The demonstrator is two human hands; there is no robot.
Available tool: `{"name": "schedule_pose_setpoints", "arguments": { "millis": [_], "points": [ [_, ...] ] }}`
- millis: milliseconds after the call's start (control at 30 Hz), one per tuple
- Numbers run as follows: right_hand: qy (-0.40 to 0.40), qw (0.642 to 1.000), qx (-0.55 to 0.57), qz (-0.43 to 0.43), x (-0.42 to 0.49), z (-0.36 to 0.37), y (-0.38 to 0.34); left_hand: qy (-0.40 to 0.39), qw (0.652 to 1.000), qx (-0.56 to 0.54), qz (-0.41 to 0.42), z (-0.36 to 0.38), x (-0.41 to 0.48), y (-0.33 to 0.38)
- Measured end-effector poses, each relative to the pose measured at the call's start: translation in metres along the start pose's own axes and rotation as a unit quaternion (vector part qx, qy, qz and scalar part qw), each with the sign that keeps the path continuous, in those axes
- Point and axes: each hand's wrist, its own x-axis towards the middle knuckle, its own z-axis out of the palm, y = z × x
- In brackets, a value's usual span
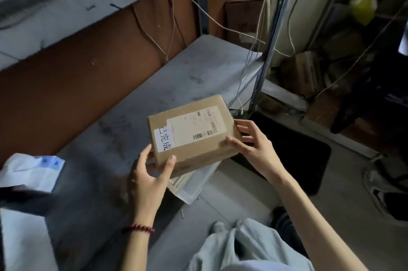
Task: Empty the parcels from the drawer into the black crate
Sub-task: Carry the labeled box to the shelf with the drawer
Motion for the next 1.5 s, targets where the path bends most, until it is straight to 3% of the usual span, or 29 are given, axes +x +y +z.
{"name": "schedule_pose_setpoints", "arguments": {
  "millis": [200, 400, 733, 833, 933, 1000, 1067, 1133, 1200, 1333, 1500],
  "points": [
    [-0.064, 0.997, -0.038, -0.014, 0.052, 0.012, 0.005, 0.074, 0.991, -0.03, -0.103, 0.031, 0.004, -0.008],
    [-0.149, 0.984, -0.079, -0.055, 0.141, 0.006, 0.008, 0.169, 0.978, -0.021, -0.117, 0.082, 0.041, 0.004],
    [-0.278, 0.928, -0.212, -0.131, 0.261, 0.025, 0.03, 0.172, 0.969, 0.033, -0.172, 0.153, 0.113, -0.025],
    [-0.322, 0.891, -0.285, -0.143, 0.274, 0.04, 0.041, 0.158, 0.968, 0.053, -0.189, 0.16, 0.128, -0.035],
    [-0.411, 0.803, -0.405, -0.152, 0.281, 0.048, 0.049, 0.047, 0.964, 0.121, -0.234, 0.164, 0.138, -0.04],
    [-0.418, 0.771, -0.45, -0.167, 0.284, 0.049, 0.048, 0.016, 0.941, 0.213, -0.261, 0.161, 0.139, -0.036],
    [-0.391, 0.774, -0.46, -0.191, 0.284, 0.042, 0.046, 0.074, 0.929, 0.276, -0.235, 0.154, 0.131, -0.02],
    [-0.353, 0.802, -0.425, -0.229, 0.28, 0.026, 0.047, 0.149, 0.926, 0.299, -0.179, 0.148, 0.113, -0.004],
    [-0.324, 0.828, -0.384, -0.249, 0.271, 0.006, 0.054, 0.167, 0.922, 0.316, -0.149, 0.146, 0.087, 0.005],
    [-0.328, 0.846, -0.364, -0.21, 0.246, -0.026, 0.081, 0.1, 0.929, 0.288, -0.211, 0.155, 0.025, -0.008],
    [-0.369, 0.841, -0.368, -0.146, 0.213, -0.027, 0.102, -0.036, 0.91, 0.269, -0.313, 0.179, -0.024, -0.042]
  ]
}}
